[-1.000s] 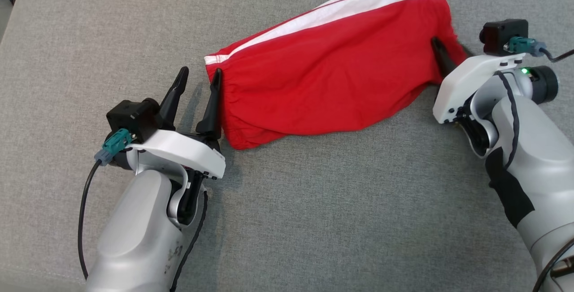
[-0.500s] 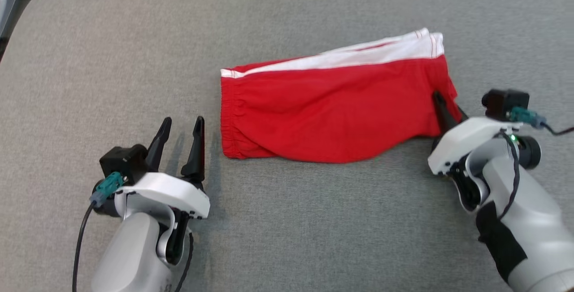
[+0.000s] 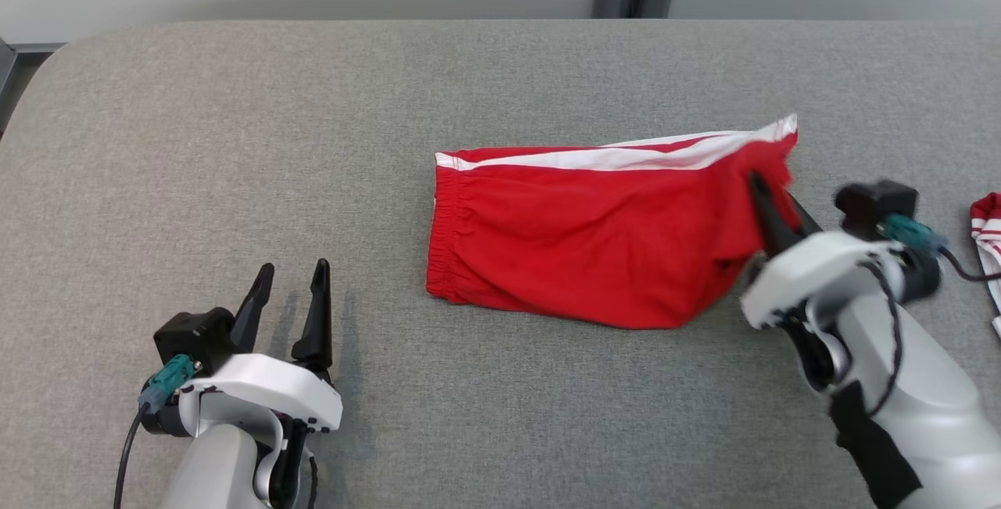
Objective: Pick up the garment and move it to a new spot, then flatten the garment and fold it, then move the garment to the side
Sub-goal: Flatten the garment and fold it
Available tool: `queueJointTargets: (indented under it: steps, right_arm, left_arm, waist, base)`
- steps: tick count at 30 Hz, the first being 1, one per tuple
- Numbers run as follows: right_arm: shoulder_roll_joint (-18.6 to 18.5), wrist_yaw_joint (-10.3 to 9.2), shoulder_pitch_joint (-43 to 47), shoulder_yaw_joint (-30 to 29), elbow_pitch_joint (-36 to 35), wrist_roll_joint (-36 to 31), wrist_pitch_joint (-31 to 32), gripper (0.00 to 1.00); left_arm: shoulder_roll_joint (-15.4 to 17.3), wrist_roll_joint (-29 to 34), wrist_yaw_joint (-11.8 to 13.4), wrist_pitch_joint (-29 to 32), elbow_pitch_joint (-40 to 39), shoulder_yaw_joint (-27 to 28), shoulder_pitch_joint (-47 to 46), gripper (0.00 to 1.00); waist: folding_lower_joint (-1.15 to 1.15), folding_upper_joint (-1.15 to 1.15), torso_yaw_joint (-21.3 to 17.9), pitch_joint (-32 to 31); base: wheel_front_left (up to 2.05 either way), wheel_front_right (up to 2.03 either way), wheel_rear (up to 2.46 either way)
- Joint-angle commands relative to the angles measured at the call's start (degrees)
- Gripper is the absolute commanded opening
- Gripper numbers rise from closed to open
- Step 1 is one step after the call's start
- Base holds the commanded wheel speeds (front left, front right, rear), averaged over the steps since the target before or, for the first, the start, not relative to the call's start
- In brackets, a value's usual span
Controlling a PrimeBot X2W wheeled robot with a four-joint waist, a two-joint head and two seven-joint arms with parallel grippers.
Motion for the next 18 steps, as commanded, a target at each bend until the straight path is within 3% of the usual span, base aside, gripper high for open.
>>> queueJointTargets:
  steps: [1, 9, 15, 16, 17, 18]
  right_arm:
    - [1.15, 0.00, -1.10, 0.65, -2.94, -1.13, -0.23, 0.00]
    - [5.93, 0.00, -0.62, 11.04, -12.05, -0.12, 0.88, 0.00]
    - [6.64, 0.00, 1.24, 22.15, -15.75, 5.24, 2.90, 0.00]
    - [6.68, 0.00, 1.77, 23.74, -15.76, 6.48, 3.16, 0.26]
    - [6.69, 0.00, 1.96, 25.28, -15.82, 7.43, 3.01, 0.59]
    - [6.72, 0.00, 1.90, 26.50, -16.01, 8.37, 2.64, 1.00]
  left_arm:
    - [0.24, -0.23, -0.29, -0.09, 0.01, 0.01, 0.77, 1.00]
    - [0.25, -1.71, -0.09, -0.09, 0.13, -1.83, 1.73, 1.00]
    - [0.23, -1.89, 0.27, -0.09, 0.22, -2.03, 1.70, 1.00]
    - [0.24, -2.03, 0.34, -0.09, 0.37, -2.18, 1.68, 1.00]
    - [0.25, -2.16, 0.38, -0.09, 0.53, -2.35, 1.66, 1.00]
    - [0.24, -2.30, 0.55, -0.09, 0.61, -2.57, 1.54, 1.00]
  waist:
    - [0.00, 0.00, 0.34, 0.05]
    - [0.00, 0.00, 2.38, -1.11]
    - [0.00, 0.00, 3.40, -1.75]
    - [0.00, 0.00, 3.52, -1.91]
    - [0.00, 0.00, 3.62, -2.02]
    - [0.00, 0.00, 3.70, -2.10]
  base:
    - [0.00, 0.00, 0.00]
    - [0.00, 0.00, 0.00]
    - [0.00, 0.00, 0.00]
    - [0.00, 0.00, 0.00]
    - [0.00, 0.00, 0.00]
    - [0.00, 0.00, 0.00]
